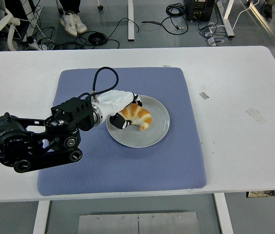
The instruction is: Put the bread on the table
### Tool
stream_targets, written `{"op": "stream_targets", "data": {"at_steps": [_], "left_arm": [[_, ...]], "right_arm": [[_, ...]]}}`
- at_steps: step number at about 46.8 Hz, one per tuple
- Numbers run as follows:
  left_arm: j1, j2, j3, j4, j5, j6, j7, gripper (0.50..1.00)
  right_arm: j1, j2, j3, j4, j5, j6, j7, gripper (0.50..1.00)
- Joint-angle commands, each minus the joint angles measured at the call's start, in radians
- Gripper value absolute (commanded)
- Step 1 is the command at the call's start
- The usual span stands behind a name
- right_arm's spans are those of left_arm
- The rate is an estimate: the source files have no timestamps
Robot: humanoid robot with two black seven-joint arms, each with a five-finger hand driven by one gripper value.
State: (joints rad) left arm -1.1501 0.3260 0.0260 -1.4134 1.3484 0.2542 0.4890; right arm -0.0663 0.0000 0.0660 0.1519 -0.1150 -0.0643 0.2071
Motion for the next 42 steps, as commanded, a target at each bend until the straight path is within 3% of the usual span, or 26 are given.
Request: {"op": "stream_targets", "data": {"at_steps": [1, 14, 42], "left_arm": [[0.0, 0.002, -0.008, 0.001, 0.0, -0.001, 0.0, 0.56], [-0.007, 0.03, -0.035, -0.001, -0.002, 0.0, 0.0, 0.555], [-0.068, 0.226, -0.031, -0.012, 0.001, -0.003, 0.0, 0.546]], "right_arm": [[0.0, 0.0, 0.0, 0.0, 0.0, 0.0, 0.0, 1.0], [0.0, 0.0, 0.0, 0.0, 0.0, 0.0, 0.0, 1.0], [0.0, 0.0, 0.0, 0.0, 0.0, 0.0, 0.0, 1.0]]}}
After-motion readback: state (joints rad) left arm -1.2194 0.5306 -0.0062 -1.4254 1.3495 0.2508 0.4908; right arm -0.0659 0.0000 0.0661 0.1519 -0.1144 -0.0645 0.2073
